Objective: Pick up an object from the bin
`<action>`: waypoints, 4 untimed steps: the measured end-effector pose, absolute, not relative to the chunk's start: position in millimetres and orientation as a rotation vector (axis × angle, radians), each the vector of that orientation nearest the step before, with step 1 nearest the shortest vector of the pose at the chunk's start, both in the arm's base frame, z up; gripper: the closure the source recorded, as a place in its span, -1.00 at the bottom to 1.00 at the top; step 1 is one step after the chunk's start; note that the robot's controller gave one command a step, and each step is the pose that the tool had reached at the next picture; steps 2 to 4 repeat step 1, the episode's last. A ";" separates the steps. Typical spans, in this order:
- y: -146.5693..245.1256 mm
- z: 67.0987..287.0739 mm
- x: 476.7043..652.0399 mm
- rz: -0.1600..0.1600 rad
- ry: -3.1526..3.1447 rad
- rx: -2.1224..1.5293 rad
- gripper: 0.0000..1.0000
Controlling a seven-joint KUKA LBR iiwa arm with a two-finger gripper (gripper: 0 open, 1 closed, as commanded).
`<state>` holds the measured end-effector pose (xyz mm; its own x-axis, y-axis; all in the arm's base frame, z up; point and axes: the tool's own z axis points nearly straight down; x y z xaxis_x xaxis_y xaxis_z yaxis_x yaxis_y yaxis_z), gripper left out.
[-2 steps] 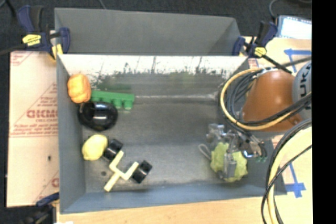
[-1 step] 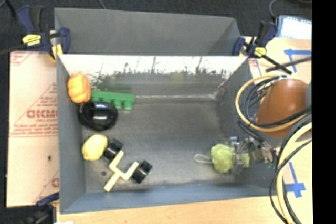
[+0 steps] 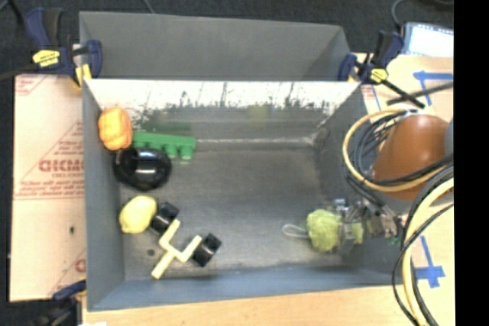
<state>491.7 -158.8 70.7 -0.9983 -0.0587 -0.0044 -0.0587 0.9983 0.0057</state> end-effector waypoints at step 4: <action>-157.1 235.7 497.6 0.006 3.131 -0.047 1.00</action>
Offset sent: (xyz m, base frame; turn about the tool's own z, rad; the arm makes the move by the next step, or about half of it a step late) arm 0.0000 0.0000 0.0000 0.0000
